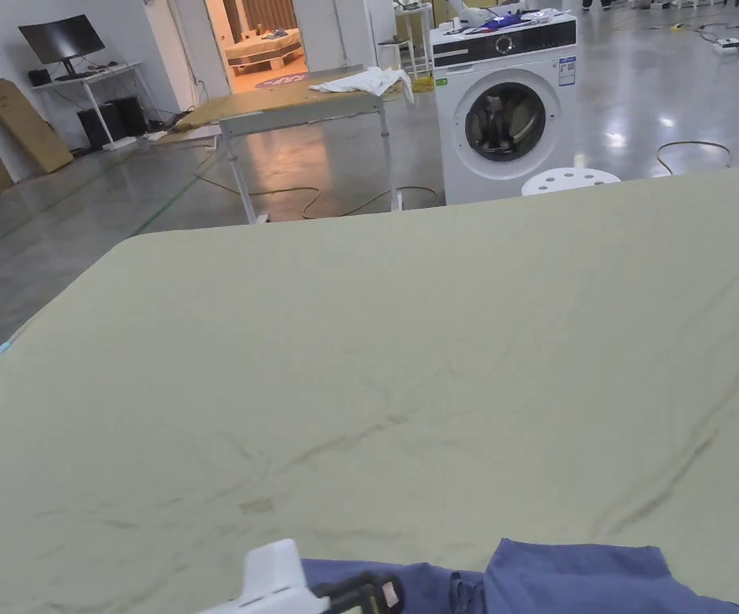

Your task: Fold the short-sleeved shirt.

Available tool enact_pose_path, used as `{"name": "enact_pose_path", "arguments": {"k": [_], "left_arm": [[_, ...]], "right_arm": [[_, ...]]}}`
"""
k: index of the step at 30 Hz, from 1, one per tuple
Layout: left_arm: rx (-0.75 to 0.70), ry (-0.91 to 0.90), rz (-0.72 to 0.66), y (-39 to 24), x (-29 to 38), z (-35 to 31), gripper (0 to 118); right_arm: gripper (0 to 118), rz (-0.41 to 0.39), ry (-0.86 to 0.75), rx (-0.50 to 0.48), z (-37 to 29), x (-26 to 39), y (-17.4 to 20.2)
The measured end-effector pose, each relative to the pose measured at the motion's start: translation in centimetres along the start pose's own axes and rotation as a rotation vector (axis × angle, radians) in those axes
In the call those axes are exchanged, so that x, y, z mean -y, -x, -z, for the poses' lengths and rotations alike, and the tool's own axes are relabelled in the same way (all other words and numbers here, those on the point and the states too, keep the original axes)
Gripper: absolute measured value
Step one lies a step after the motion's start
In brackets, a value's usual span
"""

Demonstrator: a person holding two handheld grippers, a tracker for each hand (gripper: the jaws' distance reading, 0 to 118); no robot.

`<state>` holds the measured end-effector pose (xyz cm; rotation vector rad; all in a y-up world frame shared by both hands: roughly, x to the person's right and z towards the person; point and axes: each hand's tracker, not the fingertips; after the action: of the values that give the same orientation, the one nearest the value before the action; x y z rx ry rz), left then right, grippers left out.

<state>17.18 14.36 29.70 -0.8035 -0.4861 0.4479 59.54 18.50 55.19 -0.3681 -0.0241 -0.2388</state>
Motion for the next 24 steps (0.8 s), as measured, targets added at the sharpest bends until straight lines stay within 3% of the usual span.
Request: {"name": "enact_pose_path", "arguments": {"k": [1,3,7,10,12,14,16,19,22,24], "left_arm": [[0.008,-0.026,-0.029,1.3,-0.5,-1.5,65],[-0.007,-0.078,-0.122,4.6,-1.3,-4.0,77],[-0.033,-0.099,-0.353,11.2,-1.9,-5.6,78],[0.044,-0.099,-0.428,13.8,-1.3,-4.7,77],[0.171,-0.087,-0.53,14.6,-0.9,-3.5,76],[0.311,-0.069,-0.649,14.4,-0.2,-2.2,65],[0.277,-0.027,-0.691,14.1,0.3,-0.6,13],[0.156,-0.031,-0.549,13.0,0.7,-0.5,7],[0.197,-0.12,-0.645,13.1,-0.2,-4.0,6],[0.19,-0.17,-0.584,12.6,-1.3,-6.6,5]], "right_arm": [[0,0.007,0.0,-0.006,0.1,0.0,0.0],[0,0.008,0.005,-0.015,0.4,-0.1,0.0],[0,-0.012,0.014,-0.016,0.5,0.1,0.2],[0,-0.018,0.018,-0.022,0.2,0.2,0.6],[0,-0.023,0.022,-0.018,0.0,0.2,0.8],[0,-0.018,0.023,-0.009,-0.1,0.4,0.8],[0,-0.008,0.024,-0.001,-0.4,0.4,0.8],[0,-0.003,0.027,0.003,-0.8,0.5,0.8],[0,-0.006,0.037,0.005,-0.8,0.5,0.6],[0,-0.002,0.042,0.004,-0.5,0.6,0.3]]}}
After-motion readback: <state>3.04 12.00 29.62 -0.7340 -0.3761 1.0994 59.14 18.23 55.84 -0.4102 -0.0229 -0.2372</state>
